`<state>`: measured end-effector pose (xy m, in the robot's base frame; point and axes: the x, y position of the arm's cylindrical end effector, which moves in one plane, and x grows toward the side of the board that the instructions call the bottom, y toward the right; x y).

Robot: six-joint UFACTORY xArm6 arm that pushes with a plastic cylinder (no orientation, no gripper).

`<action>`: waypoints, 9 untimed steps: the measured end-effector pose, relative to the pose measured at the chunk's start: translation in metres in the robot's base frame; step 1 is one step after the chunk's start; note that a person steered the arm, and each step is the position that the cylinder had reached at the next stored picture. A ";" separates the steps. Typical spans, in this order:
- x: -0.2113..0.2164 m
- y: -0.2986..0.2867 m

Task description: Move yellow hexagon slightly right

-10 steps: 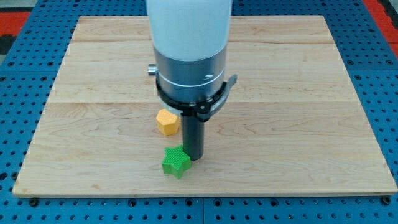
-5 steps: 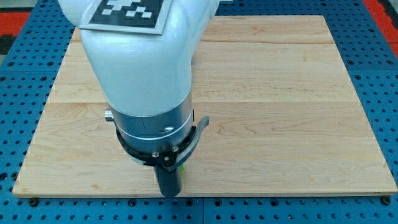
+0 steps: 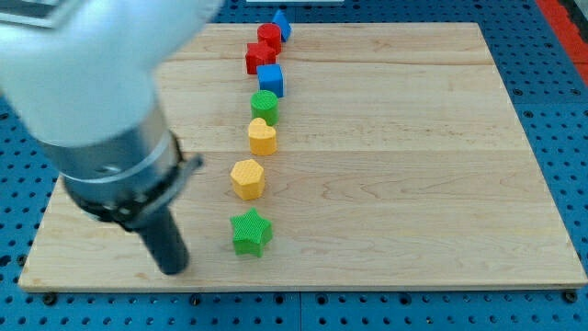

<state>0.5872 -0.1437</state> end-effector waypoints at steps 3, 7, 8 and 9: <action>-0.064 0.030; -0.082 0.062; -0.082 0.069; -0.082 0.037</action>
